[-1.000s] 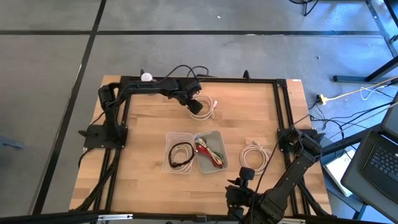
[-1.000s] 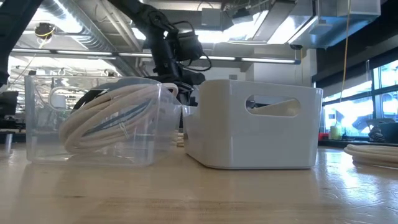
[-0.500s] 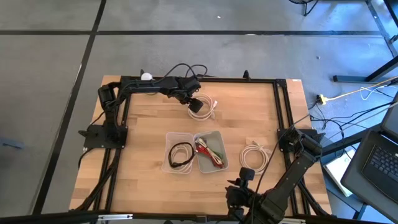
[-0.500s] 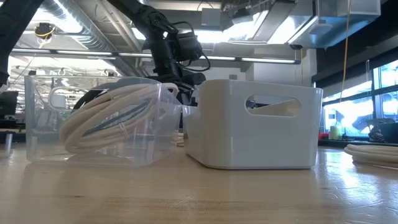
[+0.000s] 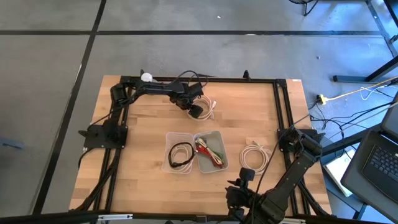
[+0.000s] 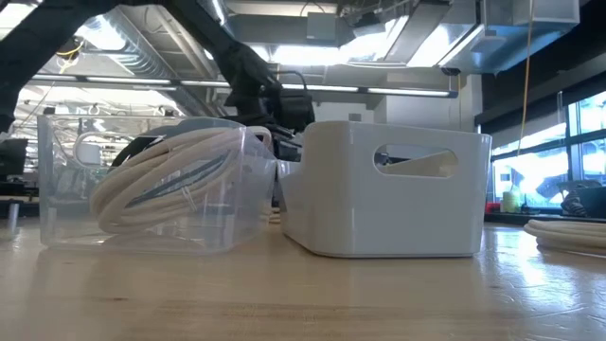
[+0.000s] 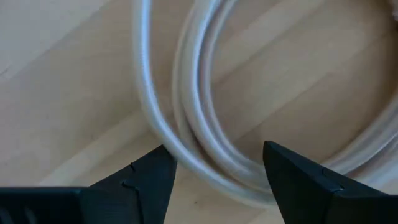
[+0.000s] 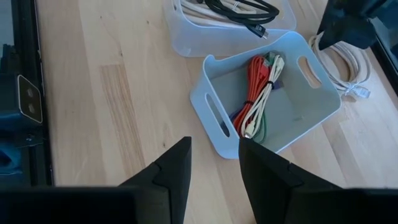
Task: Pick & Place USB Port
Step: Put the top white HDMI cable into the transparent bin
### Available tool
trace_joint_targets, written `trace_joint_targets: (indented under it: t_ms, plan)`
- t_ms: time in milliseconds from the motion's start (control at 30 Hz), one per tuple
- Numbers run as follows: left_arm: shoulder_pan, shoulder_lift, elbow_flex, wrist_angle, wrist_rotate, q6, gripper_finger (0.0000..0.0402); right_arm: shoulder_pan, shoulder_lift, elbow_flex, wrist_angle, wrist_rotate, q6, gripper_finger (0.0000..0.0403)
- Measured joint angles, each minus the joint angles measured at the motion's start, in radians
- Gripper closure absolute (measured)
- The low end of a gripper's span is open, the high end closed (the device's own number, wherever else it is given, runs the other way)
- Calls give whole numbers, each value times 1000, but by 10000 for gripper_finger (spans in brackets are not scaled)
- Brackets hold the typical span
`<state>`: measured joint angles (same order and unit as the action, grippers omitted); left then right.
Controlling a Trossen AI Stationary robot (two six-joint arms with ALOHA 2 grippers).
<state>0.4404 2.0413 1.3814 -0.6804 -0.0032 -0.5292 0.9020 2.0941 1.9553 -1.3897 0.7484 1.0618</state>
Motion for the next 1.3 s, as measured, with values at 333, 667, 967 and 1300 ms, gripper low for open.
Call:
trace_joint_targets:
  t_ms: [333, 667, 967, 1300]
  plan:
    - [1, -13, -4, 1, -29, 148, 367, 0, 0, 0, 2, 12, 0, 265]
    - [-65, -490, -4, 116, -171, 276, 391, 0, 0, 0, 2, 30, 0, 265]
    - [-332, -898, -3, -74, -168, 234, 391, 0, 0, 0, 9, 41, -1, 265]
    - [-809, -959, -304, -69, -239, 98, 391, 0, 0, 0, 38, 45, 3, 265]
